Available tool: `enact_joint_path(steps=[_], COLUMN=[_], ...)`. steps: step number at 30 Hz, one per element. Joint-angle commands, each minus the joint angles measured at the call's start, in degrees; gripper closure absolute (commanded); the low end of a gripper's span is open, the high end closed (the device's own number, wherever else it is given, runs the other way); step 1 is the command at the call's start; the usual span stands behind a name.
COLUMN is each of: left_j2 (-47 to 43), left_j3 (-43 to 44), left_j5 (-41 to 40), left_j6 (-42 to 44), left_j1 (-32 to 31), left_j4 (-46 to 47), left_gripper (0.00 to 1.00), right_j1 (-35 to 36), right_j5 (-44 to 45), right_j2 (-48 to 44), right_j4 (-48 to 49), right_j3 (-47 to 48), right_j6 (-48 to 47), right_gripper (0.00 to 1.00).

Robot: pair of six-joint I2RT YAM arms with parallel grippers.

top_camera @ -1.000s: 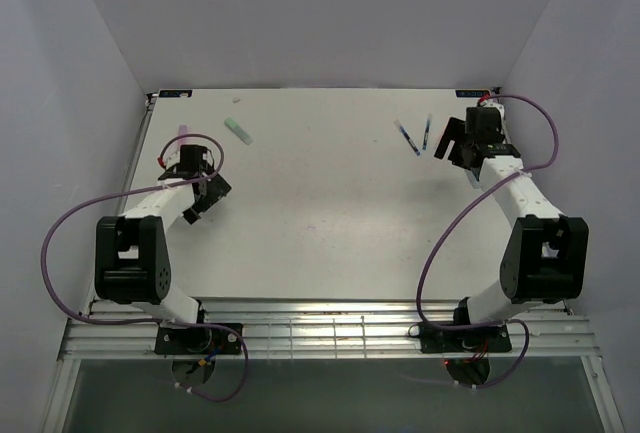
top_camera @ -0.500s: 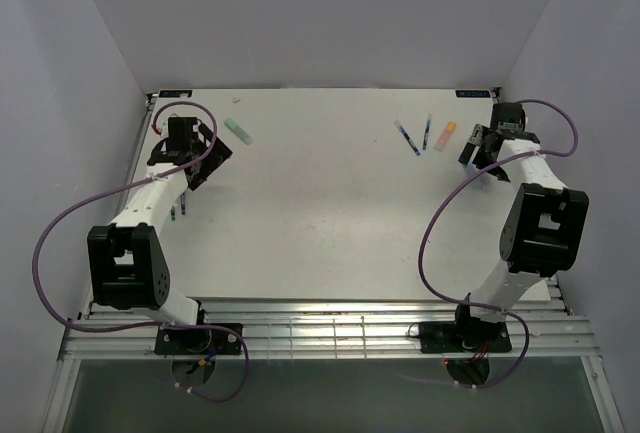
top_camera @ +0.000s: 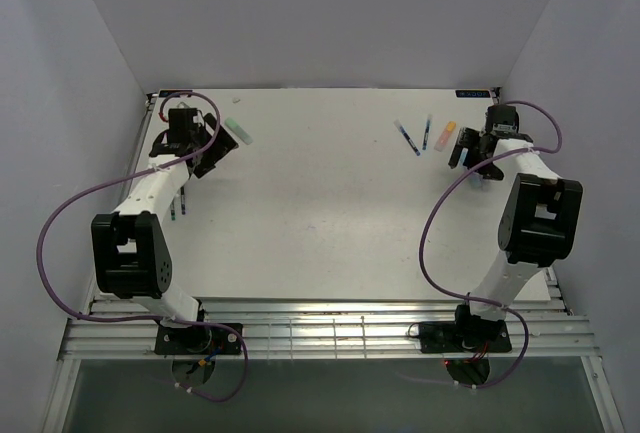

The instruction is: Open the pen caps

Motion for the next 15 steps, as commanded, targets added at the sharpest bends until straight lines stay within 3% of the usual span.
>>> enact_joint_path(steps=[1, 15], left_j2=[-1.7, 0.3], left_j3=[2.0, 2.0], left_j5=[0.7, 3.4], left_j6=[1.1, 1.8], left_j1=[0.3, 0.3], left_j4=[2.5, 5.9], left_gripper=[0.07, 0.11], right_j1=[-0.1, -0.1], right_j5=[-4.1, -4.6], right_j2=[1.5, 6.5], right_j4=[2.9, 2.5], right_j3=[1.8, 6.6], right_j6=[-2.2, -3.7], right_gripper=[0.05, 0.11])
